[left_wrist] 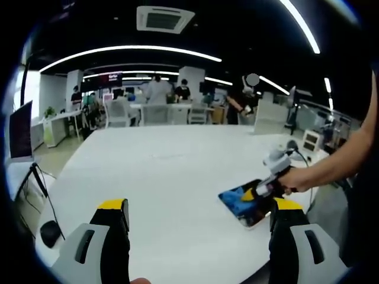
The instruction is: Wipe the mirror surface with the cleaning cloth until all visible marks leave the cleaned area.
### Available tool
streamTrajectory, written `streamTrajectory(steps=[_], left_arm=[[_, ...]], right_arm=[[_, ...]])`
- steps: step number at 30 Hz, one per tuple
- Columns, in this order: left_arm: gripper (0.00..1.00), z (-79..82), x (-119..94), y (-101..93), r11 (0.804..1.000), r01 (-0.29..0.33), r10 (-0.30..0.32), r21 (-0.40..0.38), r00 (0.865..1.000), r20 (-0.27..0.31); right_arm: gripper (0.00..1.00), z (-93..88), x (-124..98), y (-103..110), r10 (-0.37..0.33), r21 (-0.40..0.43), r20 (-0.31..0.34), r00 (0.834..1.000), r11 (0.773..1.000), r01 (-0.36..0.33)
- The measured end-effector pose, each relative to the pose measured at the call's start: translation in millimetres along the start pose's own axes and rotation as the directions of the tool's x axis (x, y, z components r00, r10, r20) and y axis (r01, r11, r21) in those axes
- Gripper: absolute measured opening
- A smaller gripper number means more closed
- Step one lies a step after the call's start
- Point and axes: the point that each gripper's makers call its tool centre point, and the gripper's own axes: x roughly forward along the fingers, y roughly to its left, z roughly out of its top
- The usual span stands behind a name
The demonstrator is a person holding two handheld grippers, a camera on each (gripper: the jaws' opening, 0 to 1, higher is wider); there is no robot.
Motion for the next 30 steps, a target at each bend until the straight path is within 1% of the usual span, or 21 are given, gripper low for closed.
streamTrajectory(steps=[14,24,30], left_arm=[[0.99,3.0,-1,-0.2,1.0,0.0,0.0,-0.01,1.0,0.02],[0.99,-0.4,5,-0.3,1.0,0.016,-0.016,-0.009,1.0,0.014],[0.99,2.6,8,0.6,1.0,0.021,-0.02,-0.013,1.0,0.023]], right_arm=[[0.0,-8.9,-17,-23,-0.027,0.008,-0.007,1.0,1.0,0.027],[0.0,-14.7,-29,-39,-0.051,0.029,-0.009,0.999,0.998,0.051],[0.0,-17.7,-35,-50,-0.062,0.046,-0.004,0.998,0.997,0.062]])
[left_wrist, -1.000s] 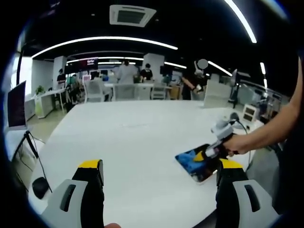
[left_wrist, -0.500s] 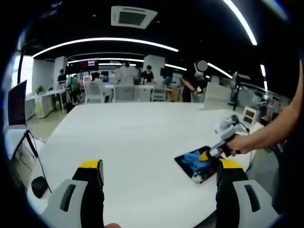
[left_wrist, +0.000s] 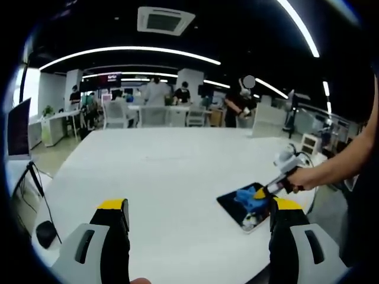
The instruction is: Wipe the mirror surface with the cleaning cloth until all visible marks leave the cleaned area.
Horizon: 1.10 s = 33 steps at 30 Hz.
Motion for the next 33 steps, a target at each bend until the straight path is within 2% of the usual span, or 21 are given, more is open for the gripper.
streamTrajectory(steps=[17,33], left_arm=[[0.99,0.3,0,0.8,1.0,0.013,-0.013,0.011,1.0,-0.008],[0.99,2.2,3,-2.7,1.0,0.026,-0.026,0.017,1.0,-0.009]], right_arm=[[0.0,-7.0,-17,-32,-0.036,0.027,-0.002,0.999,0.999,0.036],[0.0,-10.7,-28,-50,-0.068,0.041,-0.002,0.998,0.997,0.068]])
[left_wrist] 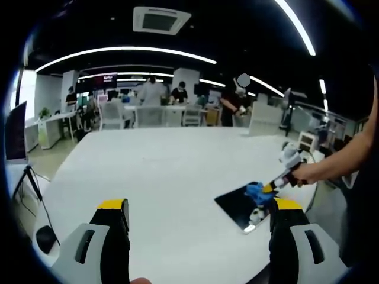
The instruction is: Wipe the mirror surface with the cleaning cloth until all visible marks leave the cleaned area.
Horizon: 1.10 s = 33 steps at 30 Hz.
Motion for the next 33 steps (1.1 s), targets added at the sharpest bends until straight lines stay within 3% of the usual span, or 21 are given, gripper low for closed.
streamTrajectory(steps=[33], left_arm=[[0.99,1.6,-4,-2.8,1.0,-0.007,0.007,-0.006,1.0,0.018]], right_arm=[[0.0,-3.3,-11,-23,-0.057,0.005,-0.021,0.998,0.998,0.057]])
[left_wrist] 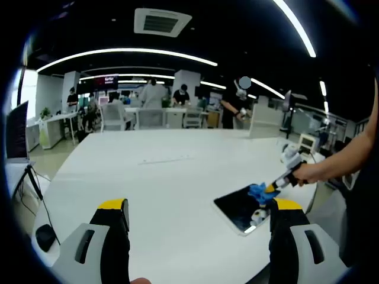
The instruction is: Wipe the mirror surface with the cleaning cloth until all visible marks leave the cleaned area.
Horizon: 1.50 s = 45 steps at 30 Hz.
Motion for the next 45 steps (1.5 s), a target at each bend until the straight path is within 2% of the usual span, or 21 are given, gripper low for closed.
streamTrajectory(steps=[8,21,28,35,45], left_arm=[[0.99,-0.2,-2,-0.5,1.0,-0.001,0.001,0.005,1.0,-0.001],[0.99,-4.5,-1,0.0,1.0,0.004,-0.004,0.004,1.0,-0.013],[0.99,-16.0,-1,2.1,1.0,-0.002,0.003,0.025,0.998,-0.055],[0.99,-22.4,0,1.3,0.999,0.002,0.001,0.034,0.998,-0.066],[0.99,-21.0,2,-3.6,0.999,0.013,-0.011,0.032,0.998,-0.058]], right_arm=[[0.0,-1.3,-3,-8,-0.014,-0.001,-0.005,1.0,1.0,0.014],[0.0,-2.9,-4,-7,-0.021,0.012,0.003,1.0,1.0,0.021],[0.0,-10.1,-8,-6,-0.021,0.02,-0.002,1.0,1.0,0.021],[0.0,-19.4,-13,-3,-0.017,0.029,0.005,1.0,0.999,0.017],[0.0,-30.3,-19,-1,-0.013,0.051,0.013,1.0,0.999,0.012]])
